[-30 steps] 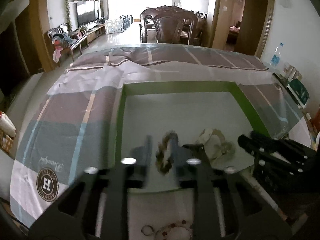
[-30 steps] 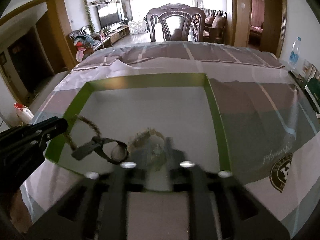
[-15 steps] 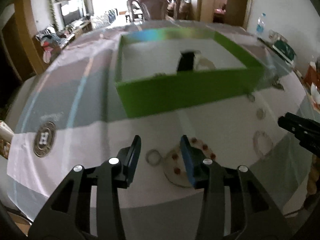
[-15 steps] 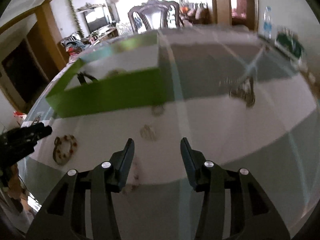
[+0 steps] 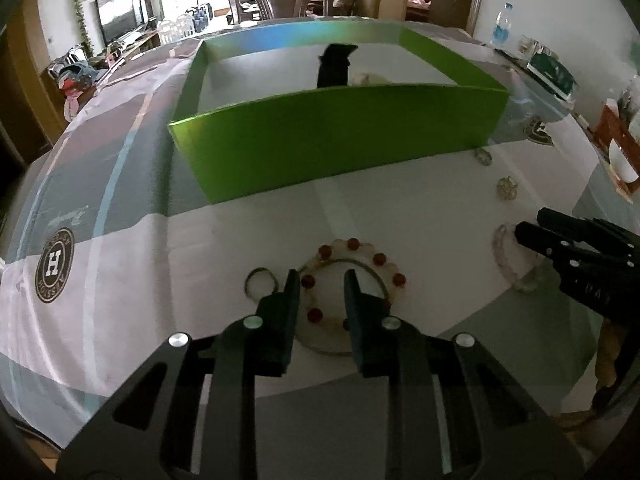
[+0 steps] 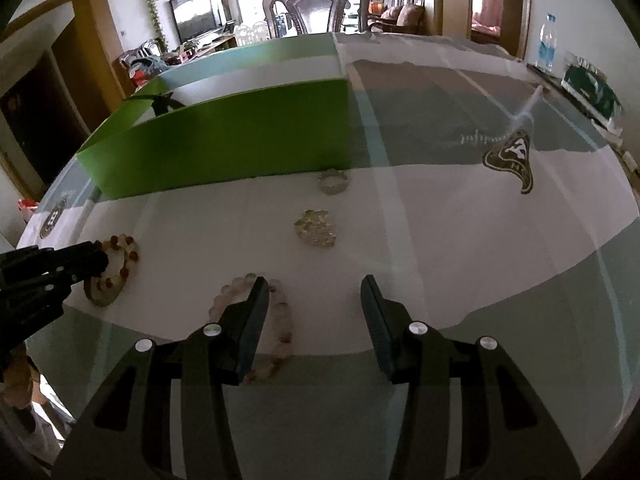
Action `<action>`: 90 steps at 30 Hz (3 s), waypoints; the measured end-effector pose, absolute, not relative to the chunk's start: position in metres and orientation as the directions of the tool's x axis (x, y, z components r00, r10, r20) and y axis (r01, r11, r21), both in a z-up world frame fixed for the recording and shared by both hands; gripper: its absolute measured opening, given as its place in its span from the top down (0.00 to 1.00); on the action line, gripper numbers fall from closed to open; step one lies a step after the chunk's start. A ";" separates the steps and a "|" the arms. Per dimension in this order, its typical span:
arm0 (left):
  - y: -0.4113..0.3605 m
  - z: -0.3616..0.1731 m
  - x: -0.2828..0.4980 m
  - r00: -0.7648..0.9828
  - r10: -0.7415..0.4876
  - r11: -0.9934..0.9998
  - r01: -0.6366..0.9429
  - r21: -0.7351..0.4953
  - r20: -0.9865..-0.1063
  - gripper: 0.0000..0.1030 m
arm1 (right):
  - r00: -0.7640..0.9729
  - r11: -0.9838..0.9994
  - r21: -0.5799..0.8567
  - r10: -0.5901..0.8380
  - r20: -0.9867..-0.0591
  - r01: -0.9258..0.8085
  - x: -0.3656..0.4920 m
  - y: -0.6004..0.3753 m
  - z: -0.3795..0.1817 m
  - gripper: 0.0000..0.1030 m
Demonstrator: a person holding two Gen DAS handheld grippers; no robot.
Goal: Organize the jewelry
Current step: 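Move the left gripper toward the red-and-white bead bracelet, then close the left gripper on the red-and-white bracelet while the right gripper grasps the pink bead bracelet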
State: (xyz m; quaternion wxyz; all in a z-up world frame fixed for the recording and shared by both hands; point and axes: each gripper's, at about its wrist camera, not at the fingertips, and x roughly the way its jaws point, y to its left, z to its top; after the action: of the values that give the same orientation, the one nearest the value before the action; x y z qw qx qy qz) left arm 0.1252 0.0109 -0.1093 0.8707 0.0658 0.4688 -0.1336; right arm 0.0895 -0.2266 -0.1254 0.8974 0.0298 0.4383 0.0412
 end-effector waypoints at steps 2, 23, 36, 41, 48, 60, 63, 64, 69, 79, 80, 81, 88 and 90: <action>0.008 -0.113 0.128 0.513 -0.167 0.956 0.293 -0.012 -0.842 0.78 | 0.621 0.997 0.058 0.079 -0.780 -0.053 0.086 -0.222 -0.127 0.53; 0.072 -0.083 0.117 0.615 -0.099 0.995 0.081 -0.063 -0.782 0.92 | 0.664 0.996 0.017 0.068 -0.745 -0.082 0.081 -0.216 -0.133 0.53; 0.087 -0.114 0.107 0.598 0.051 0.998 -0.013 0.054 -0.800 0.60 | 0.665 0.996 0.015 0.069 -0.744 -0.087 0.083 -0.216 -0.132 0.53; 0.086 -0.113 0.109 0.607 0.072 0.997 -0.031 0.068 -0.791 0.50 | 0.668 0.993 0.001 0.081 -0.740 -0.120 0.080 -0.211 -0.130 0.61; 0.088 -0.114 0.107 0.615 0.071 0.997 -0.044 0.056 -0.785 0.49 | 0.668 0.993 0.001 0.081 -0.740 -0.120 0.081 -0.210 -0.130 0.61; 0.080 -0.118 0.100 0.666 0.046 0.999 -0.044 0.022 -0.744 0.53 | 0.677 0.992 -0.024 0.065 -0.733 -0.121 0.081 -0.205 -0.132 0.61; 0.079 -0.119 0.102 0.676 0.047 0.999 -0.045 0.022 -0.735 0.52 | 0.681 0.992 -0.034 0.057 -0.730 -0.120 0.079 -0.203 -0.132 0.61; 0.079 -0.119 0.101 0.680 0.051 0.999 -0.047 0.025 -0.731 0.51 | 0.682 0.992 -0.034 0.057 -0.729 -0.119 0.079 -0.203 -0.132 0.61; 0.077 -0.120 0.103 0.685 0.056 0.998 -0.053 0.028 -0.727 0.50 | 0.681 0.992 -0.031 0.060 -0.730 -0.120 0.078 -0.202 -0.133 0.61; 0.076 -0.121 0.103 0.687 0.055 0.998 -0.049 0.028 -0.725 0.49 | 0.681 0.993 -0.028 0.061 -0.729 -0.119 0.077 -0.202 -0.133 0.61; 0.076 -0.121 0.103 0.687 0.054 0.998 -0.049 0.028 -0.725 0.49 | 0.682 0.993 -0.029 0.060 -0.729 -0.119 0.077 -0.202 -0.133 0.61; 0.076 -0.121 0.103 0.687 0.055 0.998 -0.049 0.029 -0.724 0.49 | 0.682 0.993 -0.030 0.060 -0.729 -0.119 0.077 -0.202 -0.133 0.61; 0.075 -0.122 0.107 0.685 0.051 0.999 -0.045 0.028 -0.726 0.48 | 0.683 0.992 -0.030 0.060 -0.728 -0.119 0.077 -0.202 -0.133 0.61; 0.075 -0.122 0.108 0.685 0.051 0.999 -0.044 0.028 -0.727 0.48 | 0.684 0.992 -0.032 0.058 -0.727 -0.119 0.076 -0.201 -0.133 0.61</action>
State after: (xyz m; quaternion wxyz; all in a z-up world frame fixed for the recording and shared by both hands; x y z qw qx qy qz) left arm 0.1077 0.0748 -0.1222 0.9179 0.0042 0.3961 0.0258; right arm 0.0763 -0.2014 -0.1328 0.9167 -0.0385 0.3947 0.0482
